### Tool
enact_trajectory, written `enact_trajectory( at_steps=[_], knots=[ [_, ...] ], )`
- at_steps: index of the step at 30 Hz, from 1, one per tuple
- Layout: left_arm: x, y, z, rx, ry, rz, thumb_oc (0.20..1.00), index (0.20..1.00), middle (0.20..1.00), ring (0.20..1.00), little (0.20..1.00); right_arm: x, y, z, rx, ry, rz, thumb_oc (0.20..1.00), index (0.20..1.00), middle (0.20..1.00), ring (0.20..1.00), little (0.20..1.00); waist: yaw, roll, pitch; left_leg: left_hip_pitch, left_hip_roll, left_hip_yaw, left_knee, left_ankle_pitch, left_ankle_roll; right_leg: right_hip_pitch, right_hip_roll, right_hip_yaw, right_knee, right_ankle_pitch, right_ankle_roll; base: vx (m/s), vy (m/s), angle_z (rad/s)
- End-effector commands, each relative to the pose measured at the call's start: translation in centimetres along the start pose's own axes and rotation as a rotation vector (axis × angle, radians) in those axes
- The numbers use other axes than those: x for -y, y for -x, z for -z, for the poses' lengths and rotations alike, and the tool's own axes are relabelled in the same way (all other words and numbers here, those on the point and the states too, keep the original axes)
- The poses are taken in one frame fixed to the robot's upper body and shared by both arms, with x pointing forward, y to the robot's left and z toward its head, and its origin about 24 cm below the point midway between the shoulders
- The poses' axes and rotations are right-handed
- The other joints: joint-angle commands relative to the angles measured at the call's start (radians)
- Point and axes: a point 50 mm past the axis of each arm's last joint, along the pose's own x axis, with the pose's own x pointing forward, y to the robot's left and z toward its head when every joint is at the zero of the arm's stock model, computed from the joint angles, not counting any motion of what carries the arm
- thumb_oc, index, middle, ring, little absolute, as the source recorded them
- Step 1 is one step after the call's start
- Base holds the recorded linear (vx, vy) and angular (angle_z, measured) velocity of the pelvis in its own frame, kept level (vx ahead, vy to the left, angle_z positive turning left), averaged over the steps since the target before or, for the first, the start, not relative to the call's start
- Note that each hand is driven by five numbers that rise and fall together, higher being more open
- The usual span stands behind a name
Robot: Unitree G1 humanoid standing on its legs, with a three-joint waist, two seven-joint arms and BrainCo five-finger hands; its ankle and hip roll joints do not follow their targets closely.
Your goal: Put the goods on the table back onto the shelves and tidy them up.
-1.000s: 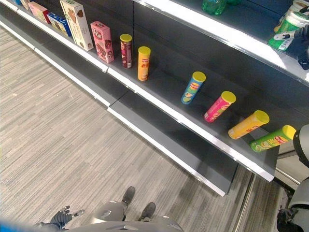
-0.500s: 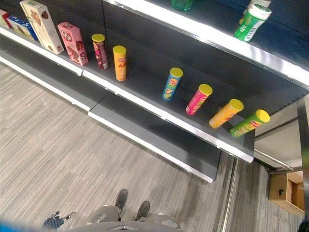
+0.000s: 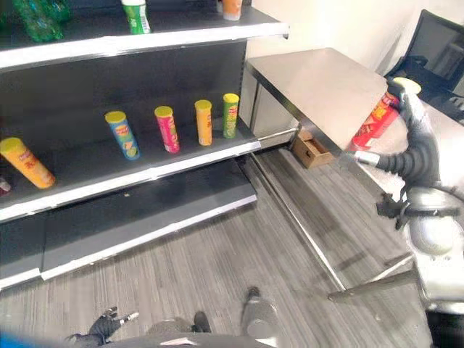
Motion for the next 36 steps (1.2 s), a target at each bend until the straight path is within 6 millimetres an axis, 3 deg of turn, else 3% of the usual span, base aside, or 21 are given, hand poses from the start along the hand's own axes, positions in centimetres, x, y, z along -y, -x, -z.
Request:
enact_trajectory(
  at_steps=[1,2,4,5,8,17,26,30,31,32,33,34,36],
  knots=[
    [-3.2,-0.6,-2.1,0.055,-0.030,-0.080,1.000,1.000,1.000,1.000,1.000,2.8,-1.5,-0.6,0.062,0.090,0.162,1.000,1.000,1.000,1.000,1.000,0.044,-0.071,-0.021,0.228,0.033,-0.027,-0.285,-0.028,-0.113,0.168,0.085,0.103,-0.322,0.155,0.059,0.06,-0.346,-0.56],
    [-3.1,-0.6,-2.0,0.052,-0.031,-0.076,1.000,1.000,1.000,1.000,1.000,3.0,-1.4,-0.6,0.057,0.098,0.160,1.000,1.000,1.000,1.000,1.000,0.049,-0.078,-0.026,0.228,0.033,-0.022,-0.282,-0.031,-0.117,0.182,0.091,0.106,-0.357,0.153,0.064,0.11,-0.434,-0.82],
    [-2.9,-0.5,-1.7,0.041,-0.025,-0.070,1.000,1.000,1.000,1.000,1.000,4.4,-0.7,-0.1,0.012,0.155,0.169,1.000,1.000,1.000,1.000,1.000,0.053,-0.110,-0.040,0.220,0.066,-0.027,-0.274,-0.015,-0.162,0.225,0.140,0.099,-0.432,0.095,0.061,0.11,-0.616,-0.72],
    [-2.5,-0.5,-1.5,0.037,-0.025,-0.057,1.000,1.000,1.000,1.000,1.000,5.2,-0.3,0.3,-0.013,0.171,0.187,1.000,1.000,1.000,1.000,1.000,0.044,-0.108,-0.040,0.217,0.091,-0.036,-0.276,-0.002,-0.185,0.233,0.167,0.098,-0.441,0.062,0.041,0.05,-0.584,-0.06],
    [-1.8,-0.5,-1.4,0.033,-0.030,-0.032,1.000,1.000,1.000,1.000,1.000,6.2,0.5,1.2,-0.069,0.208,0.215,1.000,1.000,1.000,1.000,1.000,0.027,-0.092,-0.041,0.202,0.123,-0.050,-0.280,0.032,-0.210,0.237,0.201,0.087,-0.441,0.013,0.012,0.01,-0.303,0.49],
    [-0.6,-0.5,-1.2,0.027,-0.065,0.014,1.000,1.000,1.000,1.000,1.000,7.3,1.5,2.3,-0.136,0.253,0.271,1.000,1.000,1.000,1.000,1.000,0.006,-0.041,-0.031,0.211,0.173,-0.061,-0.276,0.070,-0.251,0.272,0.257,0.084,-0.441,-0.057,-0.042,0.01,-0.172,0.14],
    [0.8,-0.6,-2.0,0.054,-0.049,0.041,1.000,1.000,1.000,1.000,1.000,6.8,4.1,4.9,-0.297,0.276,0.294,1.000,1.000,1.000,1.000,1.000,-0.003,-0.021,-0.015,0.219,0.204,-0.072,-0.249,0.088,-0.271,0.301,0.296,0.080,-0.441,-0.095,-0.074,0.00,-0.121,0.04],
    [0.8,-0.6,-2.0,0.054,-0.029,0.039,1.000,1.000,1.000,1.000,1.000,6.5,5.0,5.4,-0.331,0.251,0.316,1.000,1.000,1.000,1.000,1.000,0.006,-0.028,0.007,0.176,0.218,-0.094,-0.136,0.085,-0.274,0.308,0.305,0.087,-0.441,-0.104,-0.093,0.00,-0.073,-0.03],
    [0.8,-0.6,-2.0,0.054,-0.029,0.038,1.000,1.000,1.000,1.000,1.000,6.5,5.0,5.4,-0.332,0.251,0.317,1.000,1.000,1.000,1.000,1.000,0.005,-0.028,0.007,0.171,0.219,-0.096,-0.129,0.082,-0.274,0.307,0.306,0.085,-0.441,-0.104,-0.093,-0.03,-0.100,-0.03],
    [0.4,-0.6,-2.0,0.054,-0.014,0.024,1.000,1.000,1.000,1.000,1.000,6.4,4.6,5.4,-0.321,0.243,0.322,1.000,1.000,1.000,1.000,1.000,0.026,-0.041,0.042,0.109,0.196,-0.192,-0.012,0.088,-0.275,0.307,0.309,0.097,-0.441,-0.104,-0.102,-0.03,-0.030,0.09],
    [0.3,-0.6,-2.0,0.053,-0.008,0.021,1.000,1.000,1.000,1.000,1.000,6.4,4.5,5.4,-0.318,0.242,0.325,1.000,1.000,1.000,1.000,1.000,0.025,-0.046,0.047,0.085,0.181,-0.220,0.002,0.085,-0.272,0.304,0.304,0.093,-0.441,-0.103,-0.101,-0.01,0.039,0.02],
    [0.3,-0.6,-2.0,0.050,-0.005,0.021,1.000,1.000,1.000,1.000,1.000,6.6,4.2,5.2,-0.305,0.244,0.337,1.000,1.000,1.000,1.000,1.000,0.024,-0.052,0.049,0.051,0.143,-0.258,-0.061,0.050,-0.256,0.293,0.294,0.081,-0.441,-0.098,-0.091,0.03,0.141,0.20],
    [0.6,-0.5,-1.6,0.036,-0.022,0.035,1.000,1.000,1.000,1.000,1.000,6.6,3.9,5.1,-0.296,0.250,0.345,1.000,1.000,1.000,1.000,1.000,0.027,-0.049,0.043,0.024,0.113,-0.294,-0.160,0.078,-0.248,0.277,0.288,0.079,-0.441,-0.091,-0.078,0.04,0.200,0.32]
  ],
)
